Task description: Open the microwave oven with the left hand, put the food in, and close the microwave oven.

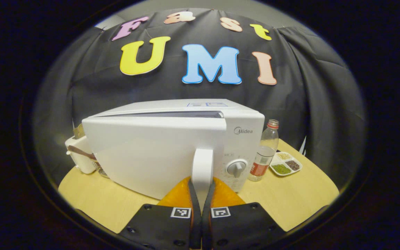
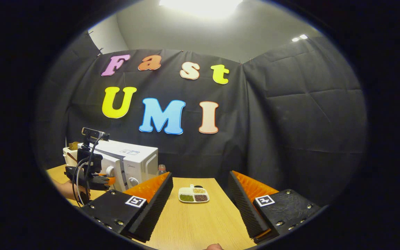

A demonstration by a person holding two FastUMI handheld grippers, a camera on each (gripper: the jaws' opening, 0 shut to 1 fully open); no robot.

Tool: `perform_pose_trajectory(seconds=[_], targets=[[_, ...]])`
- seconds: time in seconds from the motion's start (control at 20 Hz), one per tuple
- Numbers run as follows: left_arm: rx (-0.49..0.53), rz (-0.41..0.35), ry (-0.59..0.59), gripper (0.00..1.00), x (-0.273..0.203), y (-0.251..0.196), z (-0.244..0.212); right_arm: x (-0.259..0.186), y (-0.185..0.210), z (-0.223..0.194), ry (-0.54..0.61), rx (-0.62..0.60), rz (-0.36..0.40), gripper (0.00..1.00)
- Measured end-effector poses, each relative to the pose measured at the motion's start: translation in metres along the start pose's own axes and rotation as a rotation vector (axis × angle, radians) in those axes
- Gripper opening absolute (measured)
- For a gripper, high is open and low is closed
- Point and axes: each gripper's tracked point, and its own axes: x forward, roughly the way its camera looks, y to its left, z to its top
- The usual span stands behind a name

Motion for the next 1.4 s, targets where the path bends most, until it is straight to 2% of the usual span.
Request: perform_pose_trajectory(seconds=[0.1, 0.2, 0.35, 0.55, 1.05, 1.4], targets=[[-0.004, 0.010, 0.004, 0.10, -0.013, 0.005, -0.005, 0.003, 0.011, 0.000, -0.004, 0.016, 0.054, 0.98], [0.011, 0.029, -0.004, 0.17, -0.029, 0.010, -0.010, 0.006, 0.023, -0.001, -0.006, 0.022, 0.111, 0.98], [0.022, 0.059, -0.006, 0.22, -0.054, 0.024, -0.020, 0.007, 0.042, -0.002, 0.000, 0.041, 0.194, 0.98], [0.019, 0.068, 0.008, 0.24, -0.085, 0.043, -0.032, 0.008, 0.073, 0.000, -0.003, 0.037, 0.254, 0.98], [-0.005, 0.058, 0.018, 0.25, -0.149, 0.103, -0.056, -0.011, 0.156, 0.007, 0.008, 0.015, 0.342, 0.98], [-0.047, 0.118, 0.028, 0.25, -0.195, 0.175, -0.073, -0.029, 0.218, 0.020, -0.006, -0.010, 0.411, 0.98]])
